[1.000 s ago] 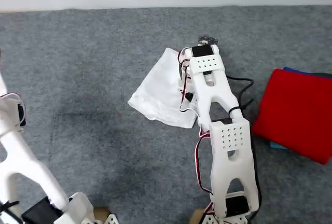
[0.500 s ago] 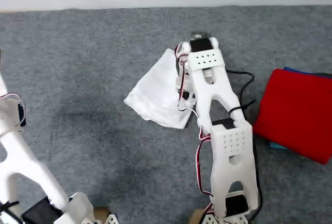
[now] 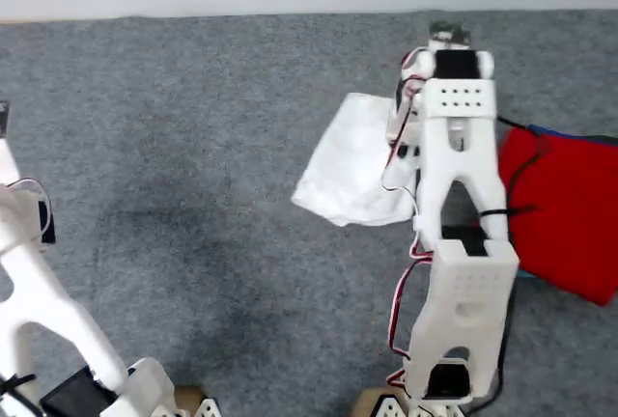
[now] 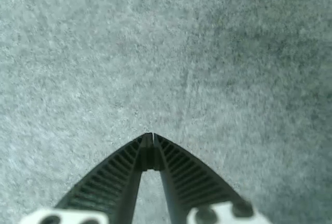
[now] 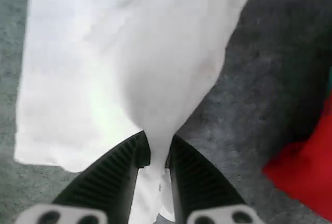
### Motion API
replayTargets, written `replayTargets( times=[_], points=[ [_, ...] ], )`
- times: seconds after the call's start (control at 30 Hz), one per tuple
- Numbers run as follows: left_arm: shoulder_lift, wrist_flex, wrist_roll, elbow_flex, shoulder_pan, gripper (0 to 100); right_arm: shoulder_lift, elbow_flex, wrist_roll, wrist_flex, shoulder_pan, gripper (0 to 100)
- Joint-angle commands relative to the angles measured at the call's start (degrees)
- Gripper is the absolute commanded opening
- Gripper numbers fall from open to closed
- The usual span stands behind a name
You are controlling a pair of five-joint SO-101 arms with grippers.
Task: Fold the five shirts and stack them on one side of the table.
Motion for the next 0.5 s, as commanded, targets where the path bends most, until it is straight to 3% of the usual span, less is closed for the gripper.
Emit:
replayTargets(
  times=[0.0,0.2,0.47],
  points=[
    [-2.37,0.88,0.18,-0.40,0.18,2,-8.57,-1.49,2.81,2.24,0.75,0.9],
    [-2.37,1.85,0.35,-0.40,0.18,2,-13.32,-1.41,7.12,2.24,4.88,0.9],
    [-2.37,3.25,0.35,-0.40,0.35,2,-13.76,-1.41,14.95,2.42,19.38,0.9]
  ],
)
